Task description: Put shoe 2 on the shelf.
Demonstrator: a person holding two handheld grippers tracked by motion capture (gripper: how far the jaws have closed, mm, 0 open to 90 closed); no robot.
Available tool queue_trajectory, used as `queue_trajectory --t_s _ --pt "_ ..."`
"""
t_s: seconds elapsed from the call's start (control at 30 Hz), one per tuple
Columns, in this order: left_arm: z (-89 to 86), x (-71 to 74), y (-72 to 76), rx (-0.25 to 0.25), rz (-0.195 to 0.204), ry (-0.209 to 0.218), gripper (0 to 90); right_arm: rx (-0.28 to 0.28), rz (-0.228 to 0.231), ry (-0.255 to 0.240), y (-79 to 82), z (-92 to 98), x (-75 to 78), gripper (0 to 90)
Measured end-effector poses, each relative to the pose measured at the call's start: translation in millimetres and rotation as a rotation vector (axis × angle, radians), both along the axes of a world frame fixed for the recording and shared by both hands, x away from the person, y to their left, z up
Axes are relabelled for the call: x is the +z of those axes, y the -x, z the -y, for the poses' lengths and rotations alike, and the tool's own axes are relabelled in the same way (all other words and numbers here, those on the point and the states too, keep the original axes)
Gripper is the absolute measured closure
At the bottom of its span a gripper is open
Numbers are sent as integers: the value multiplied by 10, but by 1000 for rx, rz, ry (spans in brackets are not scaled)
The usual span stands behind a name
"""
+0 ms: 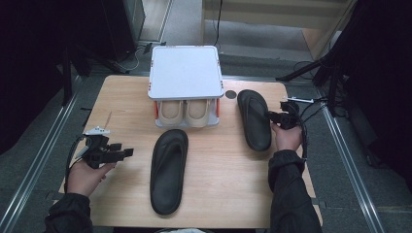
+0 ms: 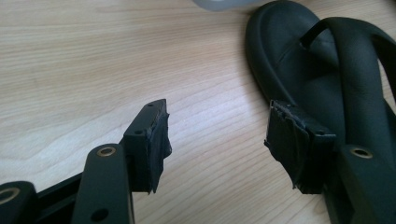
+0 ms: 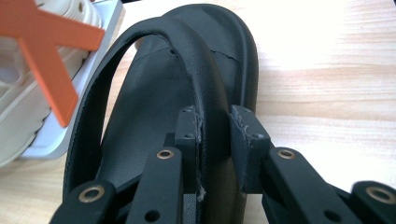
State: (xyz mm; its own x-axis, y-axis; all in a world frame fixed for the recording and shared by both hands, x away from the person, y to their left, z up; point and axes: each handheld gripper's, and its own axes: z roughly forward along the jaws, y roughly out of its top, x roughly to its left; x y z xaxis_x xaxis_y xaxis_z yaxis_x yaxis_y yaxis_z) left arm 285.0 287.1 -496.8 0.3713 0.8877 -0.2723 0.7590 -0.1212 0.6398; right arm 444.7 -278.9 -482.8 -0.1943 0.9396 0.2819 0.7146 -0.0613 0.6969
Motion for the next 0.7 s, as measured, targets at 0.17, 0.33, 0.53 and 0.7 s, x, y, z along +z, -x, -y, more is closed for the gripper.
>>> queue_trajectory --t_s 0.17,0.33,0.53,0.7 --pt "51 0 -60 -18 2 1 392 12 -3 -3 125 -25 30 749" --pt "101 6 -112 -40 3 4 392 26 2 -12 265 -37 59 749" --pt "150 11 -179 -56 5 -2 392 41 4 -7 427 -55 84 749" --pt "214 17 -223 -74 3 -6 392 50 7 -40 545 -45 83 749"
